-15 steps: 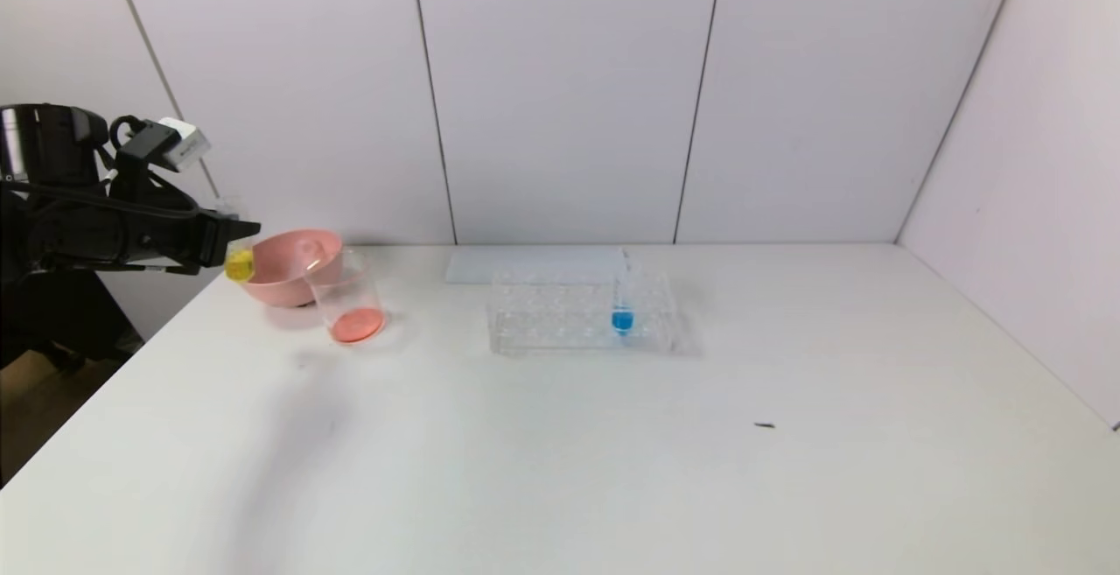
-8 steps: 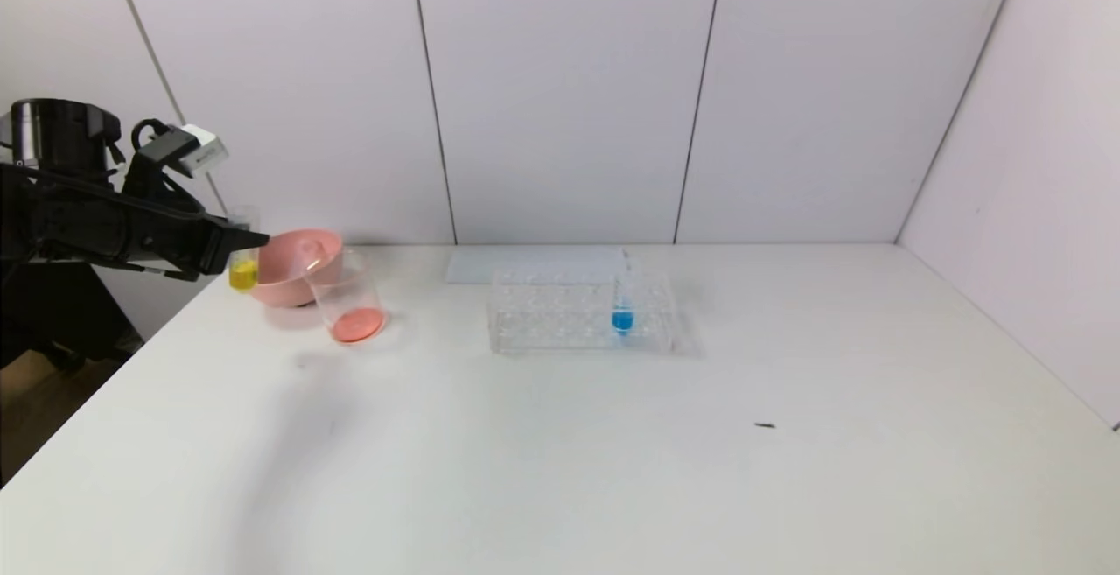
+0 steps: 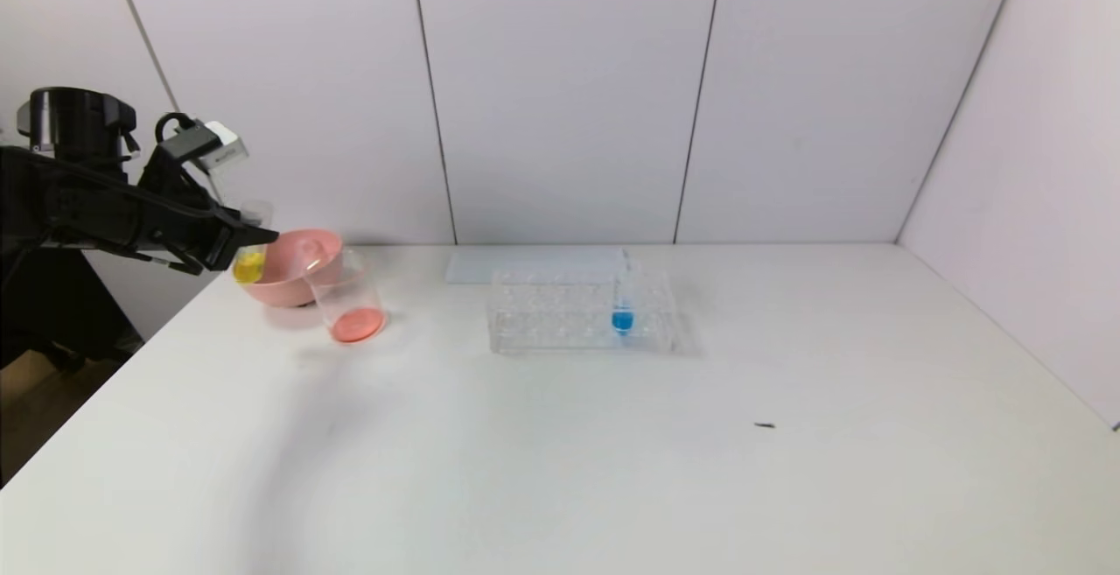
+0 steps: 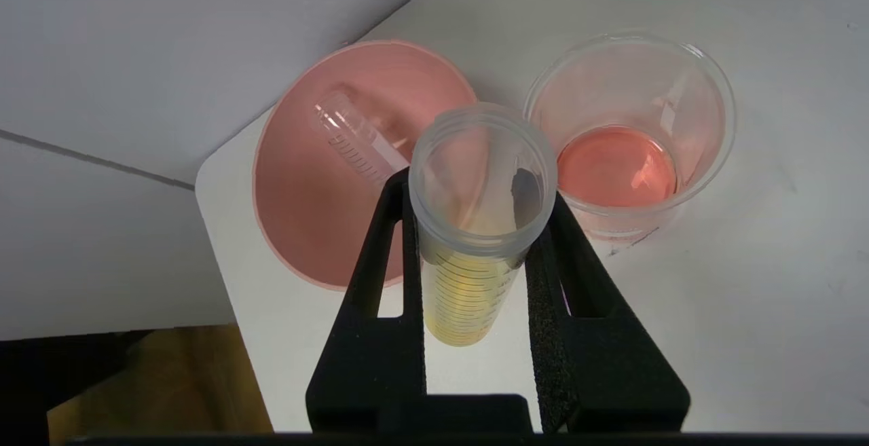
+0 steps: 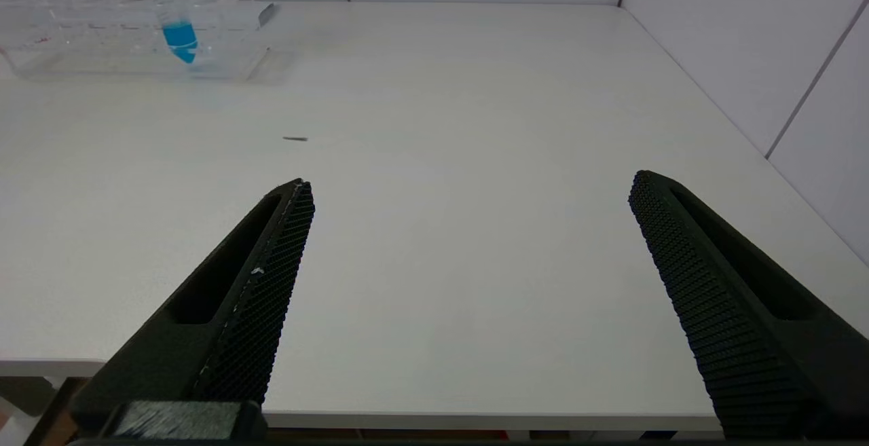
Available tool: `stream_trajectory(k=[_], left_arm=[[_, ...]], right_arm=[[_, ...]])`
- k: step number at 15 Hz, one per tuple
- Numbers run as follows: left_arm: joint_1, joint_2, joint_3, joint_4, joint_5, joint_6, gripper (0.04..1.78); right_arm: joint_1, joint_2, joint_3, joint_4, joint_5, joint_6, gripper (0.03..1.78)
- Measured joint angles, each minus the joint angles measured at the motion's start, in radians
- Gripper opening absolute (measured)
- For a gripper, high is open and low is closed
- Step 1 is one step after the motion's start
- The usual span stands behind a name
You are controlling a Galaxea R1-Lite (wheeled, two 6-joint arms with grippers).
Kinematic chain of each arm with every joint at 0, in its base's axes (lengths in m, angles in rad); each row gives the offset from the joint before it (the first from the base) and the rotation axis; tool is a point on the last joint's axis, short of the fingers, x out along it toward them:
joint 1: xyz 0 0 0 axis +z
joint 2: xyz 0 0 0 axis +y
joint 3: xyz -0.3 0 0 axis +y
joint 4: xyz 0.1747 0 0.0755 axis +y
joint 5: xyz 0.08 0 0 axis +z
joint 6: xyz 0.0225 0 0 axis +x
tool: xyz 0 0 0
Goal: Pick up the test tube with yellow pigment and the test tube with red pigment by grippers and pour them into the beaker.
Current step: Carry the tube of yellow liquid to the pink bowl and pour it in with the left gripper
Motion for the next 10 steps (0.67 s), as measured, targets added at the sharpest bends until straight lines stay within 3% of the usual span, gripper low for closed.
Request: stream_trajectory(k=[10], left_arm=[[-0.019, 0.023, -0.069, 0.085, -0.001, 0.093, 0.44]], right_arm=[[0.0, 0.0, 0.0, 0.0, 0.0, 0.0, 1.7]])
